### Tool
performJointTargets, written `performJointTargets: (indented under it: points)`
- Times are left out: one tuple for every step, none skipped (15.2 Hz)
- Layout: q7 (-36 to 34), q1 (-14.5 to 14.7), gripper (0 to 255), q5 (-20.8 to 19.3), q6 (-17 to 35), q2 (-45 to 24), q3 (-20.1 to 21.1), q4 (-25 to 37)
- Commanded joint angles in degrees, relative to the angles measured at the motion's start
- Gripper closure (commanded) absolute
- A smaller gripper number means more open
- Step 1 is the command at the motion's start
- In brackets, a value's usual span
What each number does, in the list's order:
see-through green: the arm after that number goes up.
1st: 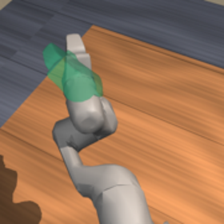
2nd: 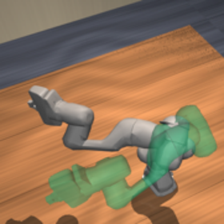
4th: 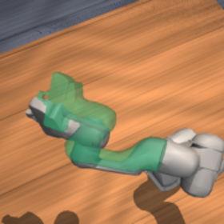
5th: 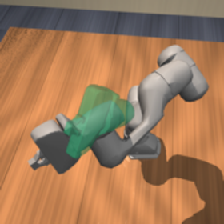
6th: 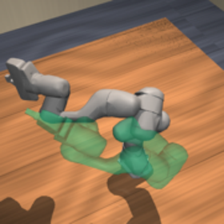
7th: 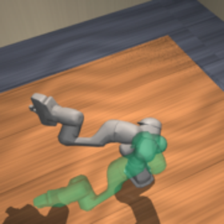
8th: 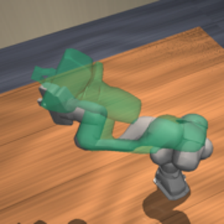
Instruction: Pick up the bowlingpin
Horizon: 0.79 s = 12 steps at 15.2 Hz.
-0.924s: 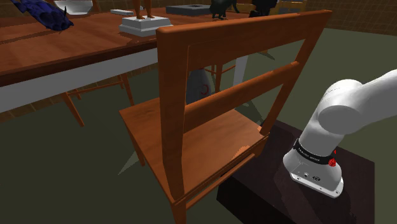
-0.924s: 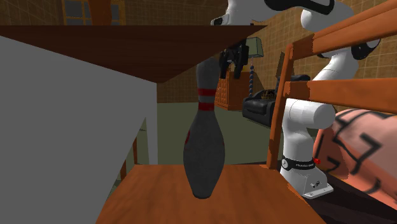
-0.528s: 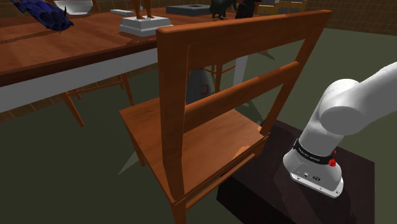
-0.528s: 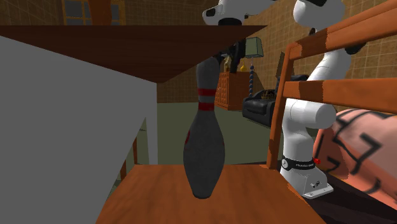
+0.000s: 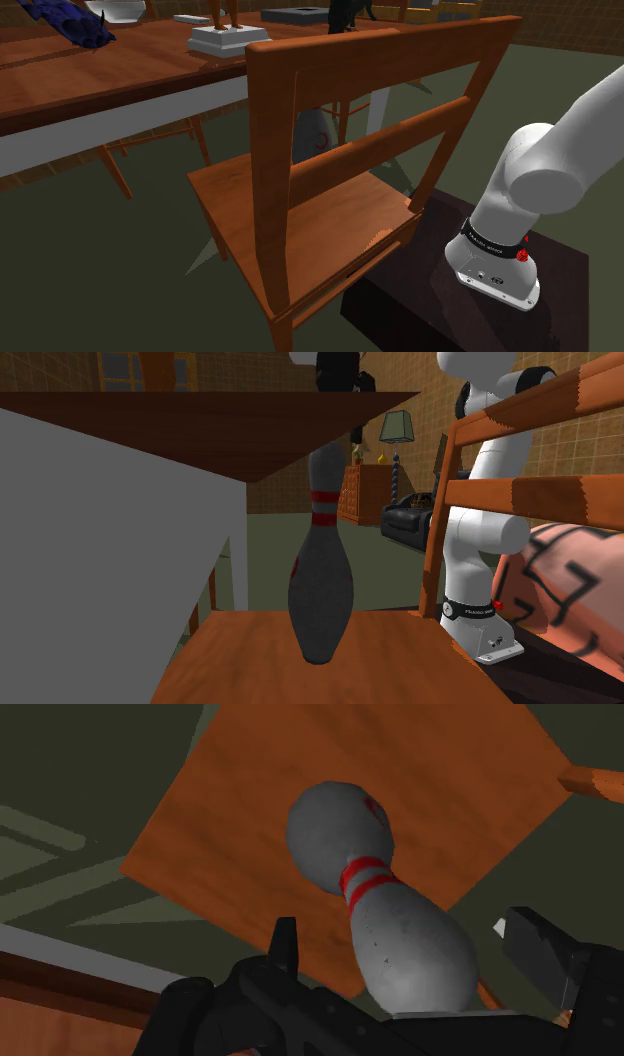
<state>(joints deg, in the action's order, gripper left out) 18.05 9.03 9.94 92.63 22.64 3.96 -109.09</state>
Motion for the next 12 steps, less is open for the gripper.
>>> performJointTargets:
  points:
    - [1.92,1.25,0,1.49,-1.19,-4.04,0.25,4.94]
    - [2.54,1.65,0,2.00,-1.67,-5.33,0.37,6.59]
    - [2.68,1.64,0,2.03,-0.90,-5.06,0.41,5.54]
    - [2.83,1.64,0,2.06,-0.13,-4.80,0.44,4.50]
    - [2.96,1.64,0,2.09,0.64,-4.56,0.46,3.48]
    - [3.10,1.65,0,2.13,1.40,-4.33,0.49,2.48]
    - [3.24,1.65,0,2.16,2.16,-4.12,0.51,1.49]
    - [3.37,1.66,0,2.20,2.92,-3.91,0.54,0.52]
    - [3.51,1.67,0,2.23,3.68,-3.72,0.56,-0.44]
    - [3.59,1.67,0,2.25,4.11,-3.62,0.58,-0.99]
    - [3.59,1.67,0,2.25,4.11,-3.61,0.58,-0.99]
    - [3.60,1.67,255,2.25,4.13,-3.57,0.57,-1.06]
